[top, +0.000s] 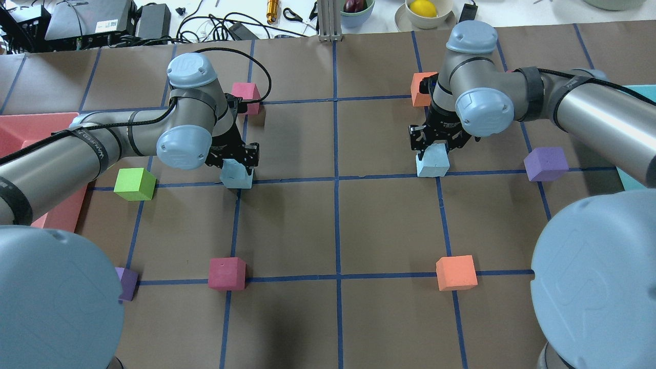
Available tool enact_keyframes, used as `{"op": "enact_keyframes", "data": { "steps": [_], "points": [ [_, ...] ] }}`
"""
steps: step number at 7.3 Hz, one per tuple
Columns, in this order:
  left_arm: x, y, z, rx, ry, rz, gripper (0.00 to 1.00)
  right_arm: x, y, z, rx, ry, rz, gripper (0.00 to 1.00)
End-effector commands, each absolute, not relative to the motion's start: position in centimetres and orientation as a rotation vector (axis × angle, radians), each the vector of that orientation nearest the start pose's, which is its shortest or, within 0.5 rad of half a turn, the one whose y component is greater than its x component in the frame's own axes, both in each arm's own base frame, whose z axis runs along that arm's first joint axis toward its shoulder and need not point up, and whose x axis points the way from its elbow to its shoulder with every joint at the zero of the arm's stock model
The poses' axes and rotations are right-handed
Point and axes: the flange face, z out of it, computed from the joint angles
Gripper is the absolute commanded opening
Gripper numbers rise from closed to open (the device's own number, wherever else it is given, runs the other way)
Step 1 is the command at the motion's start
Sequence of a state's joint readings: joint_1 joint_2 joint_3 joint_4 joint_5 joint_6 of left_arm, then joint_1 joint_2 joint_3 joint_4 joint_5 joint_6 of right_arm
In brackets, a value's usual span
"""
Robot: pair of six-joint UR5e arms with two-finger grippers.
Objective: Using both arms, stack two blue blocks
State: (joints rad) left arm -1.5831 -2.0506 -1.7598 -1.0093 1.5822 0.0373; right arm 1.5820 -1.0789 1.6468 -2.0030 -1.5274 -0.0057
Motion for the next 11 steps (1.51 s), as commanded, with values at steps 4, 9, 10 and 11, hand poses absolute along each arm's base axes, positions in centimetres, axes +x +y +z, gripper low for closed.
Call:
{"op": "enact_keyframes", "data": {
  "steps": [4,9,10,11],
  "points": [
    [-14.0,-59.9,22.2,0.072,3.136,0.084,0.0,30.6,-60.8,24.6,0.092,3.083,0.075,0.0],
    [-13.7,-59.4,26.0,0.056,3.134,0.087,0.0,34.8,-59.4,21.2,0.103,3.046,0.176,0.0],
    [-13.7,-59.7,26.5,0.056,3.136,0.099,0.0,35.0,-59.3,21.0,0.099,3.046,0.181,0.0],
    [-13.7,-60.0,27.5,0.056,3.135,0.118,0.0,35.0,-59.3,21.0,0.096,3.047,0.178,0.11]
  ]
}}
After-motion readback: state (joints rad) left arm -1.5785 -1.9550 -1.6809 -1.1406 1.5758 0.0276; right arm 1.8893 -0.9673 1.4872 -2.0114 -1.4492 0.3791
